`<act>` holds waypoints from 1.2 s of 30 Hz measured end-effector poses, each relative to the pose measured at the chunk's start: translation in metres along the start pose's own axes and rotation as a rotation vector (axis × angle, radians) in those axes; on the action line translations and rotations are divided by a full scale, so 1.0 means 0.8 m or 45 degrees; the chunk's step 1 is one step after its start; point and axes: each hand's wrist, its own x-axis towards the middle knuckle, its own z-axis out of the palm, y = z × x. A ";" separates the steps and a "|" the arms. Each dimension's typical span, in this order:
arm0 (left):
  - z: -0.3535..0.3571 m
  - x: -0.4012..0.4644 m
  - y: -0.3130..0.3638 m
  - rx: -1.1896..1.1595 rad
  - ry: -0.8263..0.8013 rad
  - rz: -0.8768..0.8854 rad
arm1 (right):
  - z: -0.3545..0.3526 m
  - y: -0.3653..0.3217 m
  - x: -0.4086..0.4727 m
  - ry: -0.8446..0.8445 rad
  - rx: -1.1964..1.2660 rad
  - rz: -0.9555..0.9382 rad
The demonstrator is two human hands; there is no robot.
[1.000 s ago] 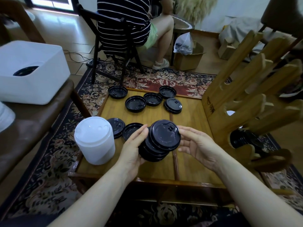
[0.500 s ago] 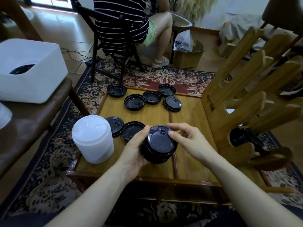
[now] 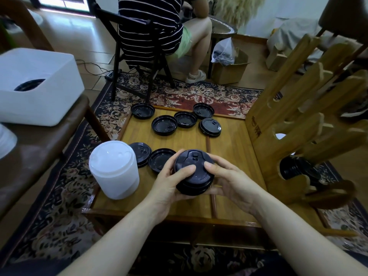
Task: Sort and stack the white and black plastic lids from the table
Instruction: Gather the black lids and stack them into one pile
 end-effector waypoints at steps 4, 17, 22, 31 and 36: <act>-0.001 0.000 0.002 0.016 0.056 0.077 | -0.003 0.002 0.004 -0.021 0.008 -0.012; -0.011 0.028 0.025 -0.142 0.240 0.087 | -0.053 -0.091 0.143 0.433 -1.164 -0.480; -0.011 0.046 0.036 -0.159 0.195 0.046 | -0.069 -0.108 0.254 0.341 -1.562 -0.273; -0.025 0.053 0.040 -0.151 0.218 0.003 | -0.072 -0.070 0.294 0.120 -2.041 -0.115; -0.020 0.044 0.036 -0.132 0.197 -0.025 | -0.081 -0.049 0.219 0.056 -2.246 -0.198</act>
